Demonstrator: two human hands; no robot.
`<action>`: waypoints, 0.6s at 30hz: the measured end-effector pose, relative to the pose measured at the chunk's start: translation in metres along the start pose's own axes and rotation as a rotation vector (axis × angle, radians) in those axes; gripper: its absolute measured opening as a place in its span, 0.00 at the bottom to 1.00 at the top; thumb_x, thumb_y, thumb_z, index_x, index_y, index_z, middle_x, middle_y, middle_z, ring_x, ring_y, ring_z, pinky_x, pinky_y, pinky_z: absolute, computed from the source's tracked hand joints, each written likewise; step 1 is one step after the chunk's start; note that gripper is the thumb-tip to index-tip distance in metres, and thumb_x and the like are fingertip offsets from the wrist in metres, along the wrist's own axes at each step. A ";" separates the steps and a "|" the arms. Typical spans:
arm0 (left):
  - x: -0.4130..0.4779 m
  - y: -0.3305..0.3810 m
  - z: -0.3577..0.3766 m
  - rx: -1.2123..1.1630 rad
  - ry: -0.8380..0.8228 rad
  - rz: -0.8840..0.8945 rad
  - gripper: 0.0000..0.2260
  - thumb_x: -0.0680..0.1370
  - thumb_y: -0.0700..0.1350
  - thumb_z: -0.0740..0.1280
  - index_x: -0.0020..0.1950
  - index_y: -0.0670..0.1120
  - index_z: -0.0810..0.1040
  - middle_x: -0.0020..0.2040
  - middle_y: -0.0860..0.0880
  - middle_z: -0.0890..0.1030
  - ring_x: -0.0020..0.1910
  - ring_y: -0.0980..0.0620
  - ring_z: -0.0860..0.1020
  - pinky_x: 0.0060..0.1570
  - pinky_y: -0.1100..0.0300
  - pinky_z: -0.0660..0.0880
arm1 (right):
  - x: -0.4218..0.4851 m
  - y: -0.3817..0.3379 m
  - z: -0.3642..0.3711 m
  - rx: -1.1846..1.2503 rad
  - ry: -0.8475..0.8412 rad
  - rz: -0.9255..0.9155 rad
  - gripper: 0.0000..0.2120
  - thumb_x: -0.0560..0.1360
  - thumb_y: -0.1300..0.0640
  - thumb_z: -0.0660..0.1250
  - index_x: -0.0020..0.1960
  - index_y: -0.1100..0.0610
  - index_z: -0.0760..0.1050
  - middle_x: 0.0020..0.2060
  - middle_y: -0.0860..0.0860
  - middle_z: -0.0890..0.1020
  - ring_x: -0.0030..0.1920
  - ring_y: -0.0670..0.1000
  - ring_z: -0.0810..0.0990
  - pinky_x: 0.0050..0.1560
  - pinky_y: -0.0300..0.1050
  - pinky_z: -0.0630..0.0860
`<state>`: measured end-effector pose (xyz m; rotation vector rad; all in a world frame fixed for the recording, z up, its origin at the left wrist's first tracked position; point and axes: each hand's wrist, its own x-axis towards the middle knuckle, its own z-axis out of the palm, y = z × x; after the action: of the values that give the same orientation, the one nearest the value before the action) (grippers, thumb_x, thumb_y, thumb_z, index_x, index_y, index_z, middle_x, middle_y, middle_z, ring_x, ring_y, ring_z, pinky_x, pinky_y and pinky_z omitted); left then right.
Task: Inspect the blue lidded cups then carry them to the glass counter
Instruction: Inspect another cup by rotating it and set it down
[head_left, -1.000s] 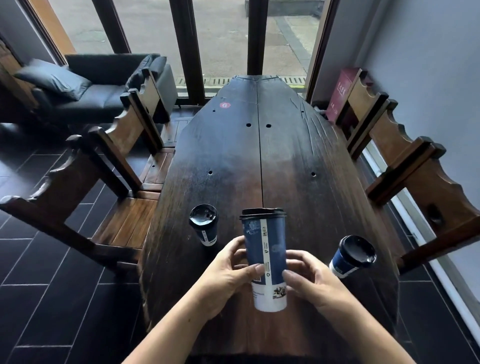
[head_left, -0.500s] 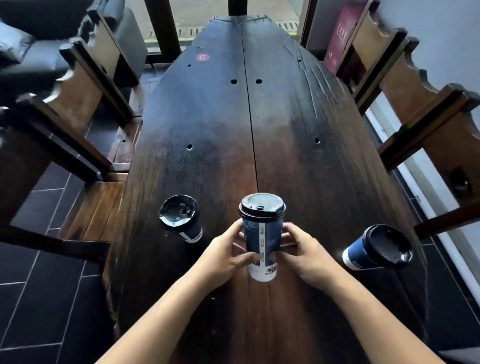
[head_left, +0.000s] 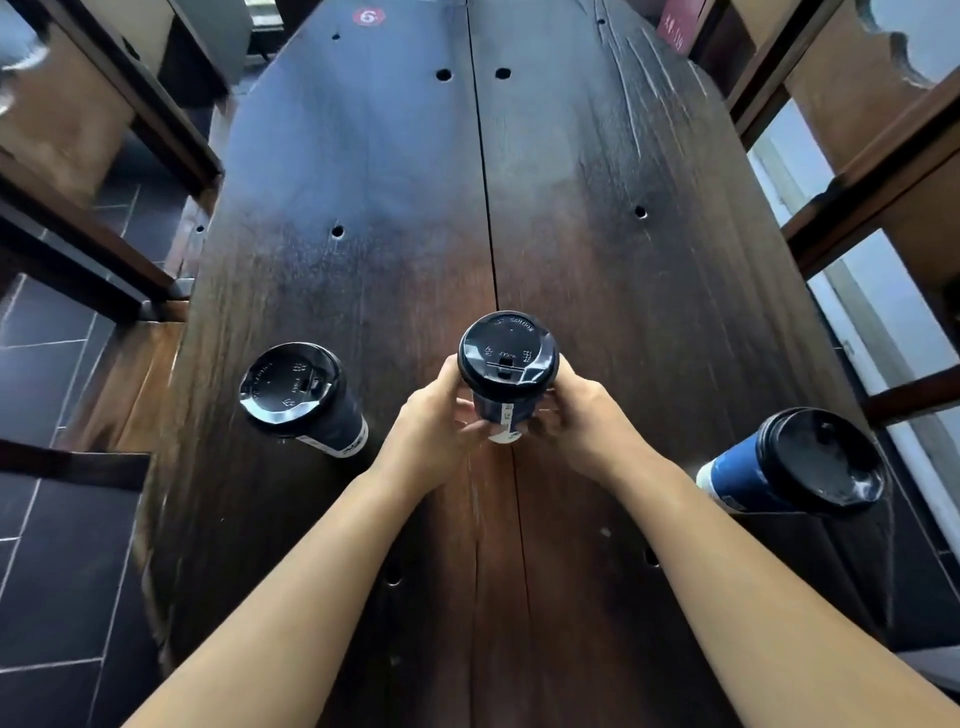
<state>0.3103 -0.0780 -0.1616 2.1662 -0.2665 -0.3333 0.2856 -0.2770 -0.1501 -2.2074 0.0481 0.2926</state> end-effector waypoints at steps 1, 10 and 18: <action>0.002 -0.001 0.002 0.000 0.007 0.004 0.32 0.73 0.43 0.79 0.70 0.57 0.67 0.49 0.62 0.81 0.44 0.68 0.83 0.47 0.65 0.81 | 0.002 0.002 0.001 0.012 -0.001 0.009 0.28 0.71 0.59 0.73 0.67 0.45 0.68 0.51 0.47 0.86 0.52 0.50 0.85 0.55 0.57 0.82; 0.002 -0.011 0.017 0.024 0.031 0.043 0.30 0.74 0.44 0.78 0.67 0.62 0.65 0.51 0.58 0.82 0.46 0.60 0.83 0.48 0.61 0.82 | 0.008 0.023 0.011 0.033 0.029 0.012 0.29 0.72 0.57 0.76 0.68 0.43 0.68 0.53 0.46 0.85 0.54 0.49 0.84 0.57 0.53 0.82; 0.002 -0.024 0.022 0.017 -0.046 0.033 0.29 0.74 0.44 0.78 0.69 0.60 0.69 0.55 0.58 0.81 0.48 0.57 0.84 0.51 0.51 0.83 | 0.006 0.035 0.018 0.049 -0.048 0.062 0.32 0.70 0.56 0.78 0.69 0.47 0.68 0.59 0.48 0.82 0.58 0.48 0.83 0.59 0.53 0.82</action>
<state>0.3065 -0.0819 -0.1941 2.1701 -0.3313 -0.3641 0.2833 -0.2833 -0.1892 -2.1521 0.0959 0.3753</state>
